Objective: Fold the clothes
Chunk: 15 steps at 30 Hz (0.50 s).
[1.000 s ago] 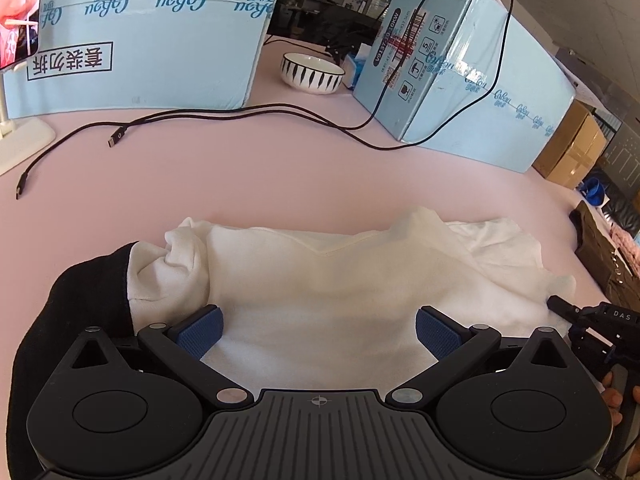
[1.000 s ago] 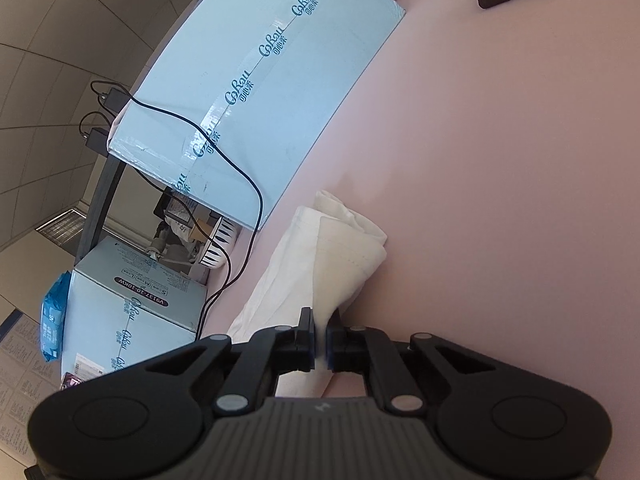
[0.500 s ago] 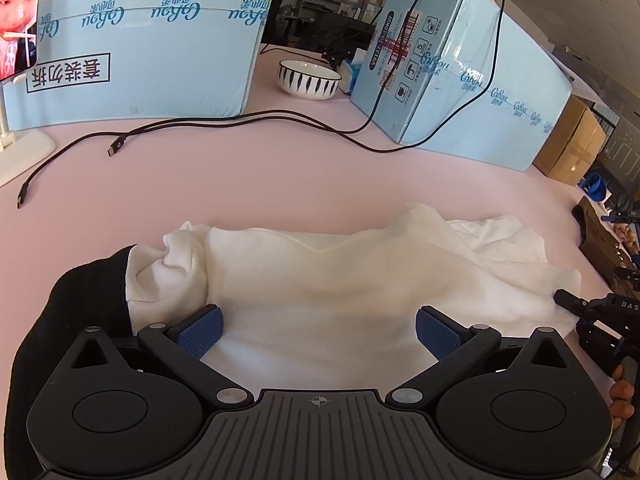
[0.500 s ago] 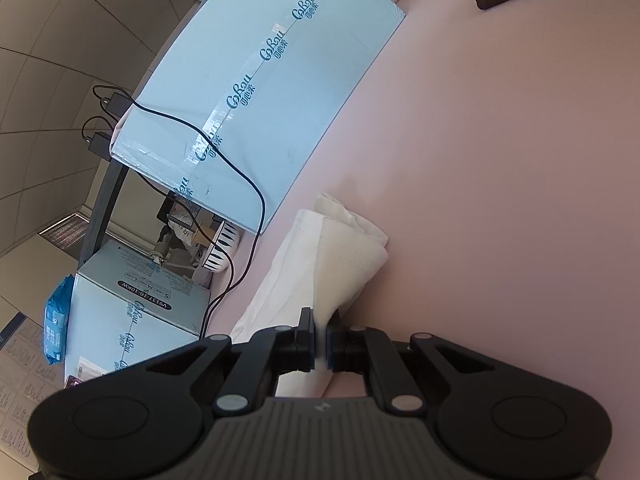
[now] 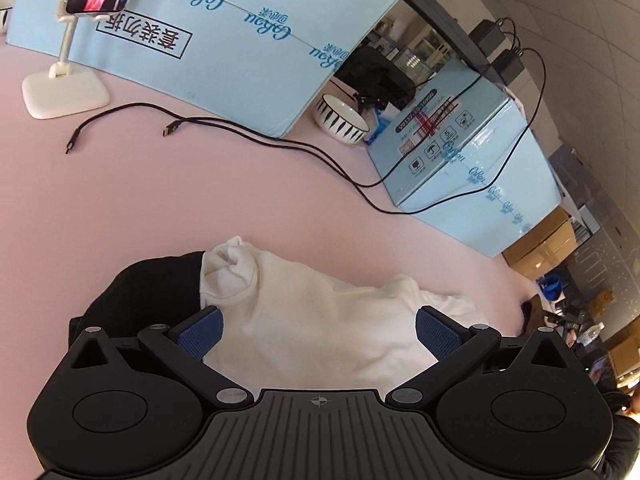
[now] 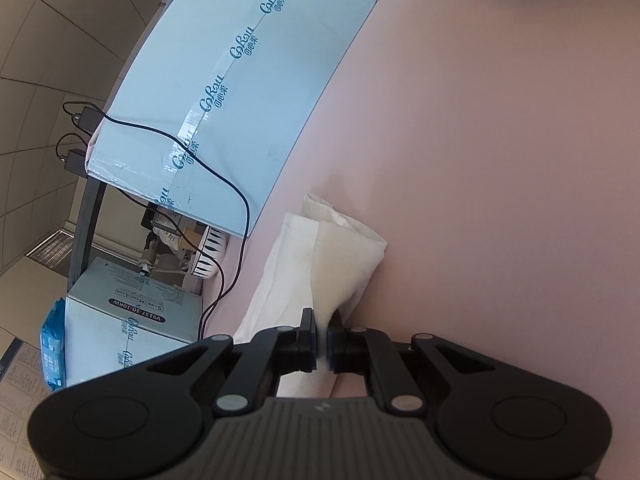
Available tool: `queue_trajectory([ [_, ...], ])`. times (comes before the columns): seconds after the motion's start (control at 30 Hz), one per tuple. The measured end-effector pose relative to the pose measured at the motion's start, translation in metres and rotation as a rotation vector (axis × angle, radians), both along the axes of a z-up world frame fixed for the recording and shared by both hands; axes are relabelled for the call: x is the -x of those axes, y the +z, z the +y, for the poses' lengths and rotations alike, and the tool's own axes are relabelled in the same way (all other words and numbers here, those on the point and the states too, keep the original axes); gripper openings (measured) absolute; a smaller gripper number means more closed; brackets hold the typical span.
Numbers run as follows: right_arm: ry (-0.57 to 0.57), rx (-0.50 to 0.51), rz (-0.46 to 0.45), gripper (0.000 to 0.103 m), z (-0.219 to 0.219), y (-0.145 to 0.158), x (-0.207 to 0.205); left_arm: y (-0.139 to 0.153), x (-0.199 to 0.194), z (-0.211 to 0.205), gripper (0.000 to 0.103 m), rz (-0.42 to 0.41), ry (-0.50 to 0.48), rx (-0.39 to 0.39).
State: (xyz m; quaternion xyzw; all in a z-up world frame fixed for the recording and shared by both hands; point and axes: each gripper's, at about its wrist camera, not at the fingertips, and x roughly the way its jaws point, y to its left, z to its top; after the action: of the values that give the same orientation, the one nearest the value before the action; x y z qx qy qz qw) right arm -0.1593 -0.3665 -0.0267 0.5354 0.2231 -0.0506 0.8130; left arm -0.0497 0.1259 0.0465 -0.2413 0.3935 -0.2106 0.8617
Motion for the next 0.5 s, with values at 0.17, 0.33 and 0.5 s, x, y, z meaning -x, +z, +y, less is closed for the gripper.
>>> queue_trajectory([
  [0.17,-0.024,-0.026,-0.02,0.003,0.001,-0.004,0.007,-0.012,-0.001,0.002,0.103,0.029,-0.042,0.0],
  [0.33,-0.002,-0.006,-0.018,0.003,0.0,-0.003,0.01,-0.017,-0.007,-0.008,0.103,0.01,-0.053,-0.038],
  [0.5,-0.012,-0.015,-0.01,0.003,0.0,-0.002,0.009,-0.022,-0.007,-0.014,0.103,0.004,-0.079,-0.075],
])
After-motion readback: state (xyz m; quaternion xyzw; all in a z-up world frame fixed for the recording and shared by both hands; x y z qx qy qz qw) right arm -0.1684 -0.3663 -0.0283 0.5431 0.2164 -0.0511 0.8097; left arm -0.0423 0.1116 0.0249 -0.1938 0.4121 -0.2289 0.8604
